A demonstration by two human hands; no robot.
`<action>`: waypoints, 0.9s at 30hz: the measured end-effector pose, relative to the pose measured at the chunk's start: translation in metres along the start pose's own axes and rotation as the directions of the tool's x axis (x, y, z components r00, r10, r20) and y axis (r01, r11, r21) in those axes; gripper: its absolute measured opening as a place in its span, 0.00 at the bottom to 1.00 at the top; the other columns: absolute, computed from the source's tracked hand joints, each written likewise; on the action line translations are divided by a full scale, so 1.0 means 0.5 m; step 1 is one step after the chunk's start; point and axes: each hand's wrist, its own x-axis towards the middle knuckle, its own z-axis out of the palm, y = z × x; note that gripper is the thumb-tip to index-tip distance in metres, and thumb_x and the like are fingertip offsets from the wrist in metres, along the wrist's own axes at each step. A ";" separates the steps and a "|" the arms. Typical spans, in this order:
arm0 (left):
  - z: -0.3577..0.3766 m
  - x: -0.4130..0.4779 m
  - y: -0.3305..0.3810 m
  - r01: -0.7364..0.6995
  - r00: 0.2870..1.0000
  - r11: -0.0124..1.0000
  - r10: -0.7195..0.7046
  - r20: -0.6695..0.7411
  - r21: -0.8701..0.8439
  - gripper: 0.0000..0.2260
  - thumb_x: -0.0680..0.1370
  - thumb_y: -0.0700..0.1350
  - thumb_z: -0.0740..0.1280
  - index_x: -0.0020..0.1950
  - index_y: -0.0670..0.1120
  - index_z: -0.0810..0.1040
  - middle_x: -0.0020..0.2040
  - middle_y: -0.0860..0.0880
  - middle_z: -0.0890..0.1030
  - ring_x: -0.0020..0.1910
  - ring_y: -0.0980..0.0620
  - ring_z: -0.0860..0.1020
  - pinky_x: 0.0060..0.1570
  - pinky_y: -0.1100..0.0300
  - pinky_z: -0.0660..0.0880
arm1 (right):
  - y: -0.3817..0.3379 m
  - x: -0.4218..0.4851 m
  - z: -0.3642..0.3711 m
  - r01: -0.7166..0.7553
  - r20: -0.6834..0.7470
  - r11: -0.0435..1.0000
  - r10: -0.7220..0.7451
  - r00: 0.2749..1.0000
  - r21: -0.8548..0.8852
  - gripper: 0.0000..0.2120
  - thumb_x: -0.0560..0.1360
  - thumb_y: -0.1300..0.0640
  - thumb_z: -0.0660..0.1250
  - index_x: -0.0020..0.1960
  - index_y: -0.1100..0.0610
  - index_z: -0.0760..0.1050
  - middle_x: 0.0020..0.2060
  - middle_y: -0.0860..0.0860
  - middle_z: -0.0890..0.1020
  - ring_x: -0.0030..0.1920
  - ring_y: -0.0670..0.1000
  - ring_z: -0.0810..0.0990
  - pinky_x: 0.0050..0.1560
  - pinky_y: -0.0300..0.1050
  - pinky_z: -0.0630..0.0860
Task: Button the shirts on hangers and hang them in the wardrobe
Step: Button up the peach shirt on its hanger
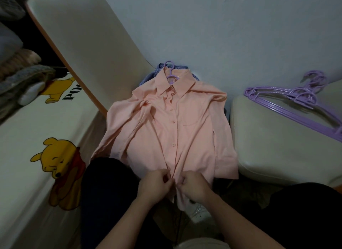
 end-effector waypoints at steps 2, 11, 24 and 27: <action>-0.015 0.016 0.018 -0.006 0.997 1.000 0.006 -0.071 0.000 0.11 0.78 0.57 0.67 0.40 0.53 0.79 0.34 0.55 0.81 0.34 0.61 0.79 0.40 0.55 0.81 | -0.022 0.011 -0.033 0.020 -0.129 0.999 -0.015 0.992 0.038 0.08 0.74 0.49 0.66 0.37 0.49 0.75 0.33 0.48 0.81 0.37 0.47 0.80 0.45 0.50 0.81; -0.117 0.237 0.120 -0.187 0.899 0.975 0.218 -0.379 0.117 0.06 0.78 0.49 0.64 0.47 0.50 0.79 0.44 0.51 0.83 0.44 0.48 0.79 0.48 0.52 0.75 | -0.144 0.183 -0.269 0.206 -0.566 0.973 -0.112 0.817 0.105 0.13 0.79 0.48 0.61 0.40 0.53 0.75 0.32 0.48 0.77 0.37 0.52 0.77 0.41 0.50 0.74; -0.028 0.408 0.065 -0.059 0.909 0.974 0.142 -0.391 0.217 0.29 0.81 0.56 0.51 0.80 0.45 0.65 0.79 0.48 0.66 0.80 0.50 0.59 0.79 0.54 0.50 | -0.190 0.470 -0.405 0.277 -0.539 0.923 -0.382 0.751 -0.268 0.09 0.78 0.60 0.60 0.51 0.58 0.79 0.50 0.56 0.78 0.51 0.57 0.76 0.53 0.54 0.75; -0.016 0.422 0.058 -0.066 0.890 0.977 0.150 -0.430 0.203 0.28 0.81 0.56 0.51 0.79 0.45 0.67 0.78 0.48 0.68 0.80 0.50 0.60 0.79 0.56 0.49 | -0.226 0.551 -0.423 0.262 -0.569 0.892 -0.439 0.696 -0.367 0.09 0.79 0.60 0.60 0.55 0.57 0.77 0.54 0.56 0.77 0.57 0.58 0.73 0.56 0.54 0.73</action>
